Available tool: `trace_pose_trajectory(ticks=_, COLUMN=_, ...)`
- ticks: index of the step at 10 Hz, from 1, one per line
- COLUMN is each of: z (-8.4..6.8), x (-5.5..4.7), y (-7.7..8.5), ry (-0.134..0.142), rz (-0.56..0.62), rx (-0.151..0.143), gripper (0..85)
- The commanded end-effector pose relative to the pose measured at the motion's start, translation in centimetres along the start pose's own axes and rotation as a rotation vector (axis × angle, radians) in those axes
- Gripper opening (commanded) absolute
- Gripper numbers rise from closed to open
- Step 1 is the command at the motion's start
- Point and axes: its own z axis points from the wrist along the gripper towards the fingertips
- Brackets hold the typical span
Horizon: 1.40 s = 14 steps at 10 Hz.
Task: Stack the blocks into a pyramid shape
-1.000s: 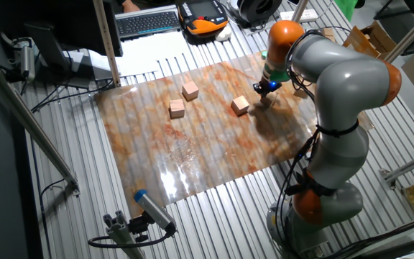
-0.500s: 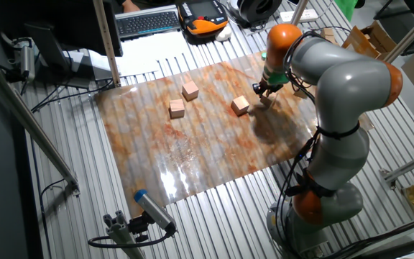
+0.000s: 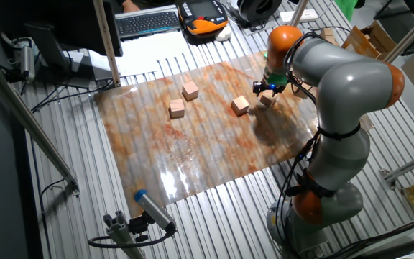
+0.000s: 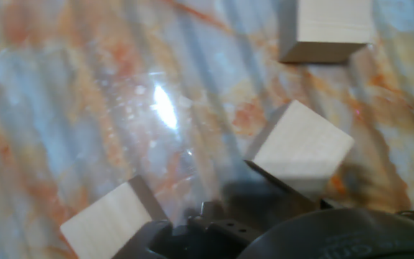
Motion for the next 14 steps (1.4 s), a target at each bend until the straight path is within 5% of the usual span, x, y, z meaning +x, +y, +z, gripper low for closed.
trace_pose_trajectory(ticks=1, z=0.0, x=0.0, y=-0.2, ry=0.007, rz=0.064, rx=0.003, gripper=51.0)
trace_pose_trajectory(ticks=6, z=1.1, x=0.0, y=-1.1, ry=-0.024, rz=0.092, rx=0.012, gripper=51.0)
trace_pose_trajectory(ticks=7, z=1.4, x=-0.1, y=-1.2, ry=-0.033, rz=0.117, rx=0.021, gripper=68.0)
trace_pose_trajectory(ticks=10, z=1.5, x=0.0, y=-1.3, ry=-0.03, rz=0.153, rx=0.03, gripper=68.0)
trace_pose_trajectory(ticks=14, z=1.5, x=-0.2, y=-1.2, ry=0.047, rz=0.152, rx=0.013, gripper=68.0)
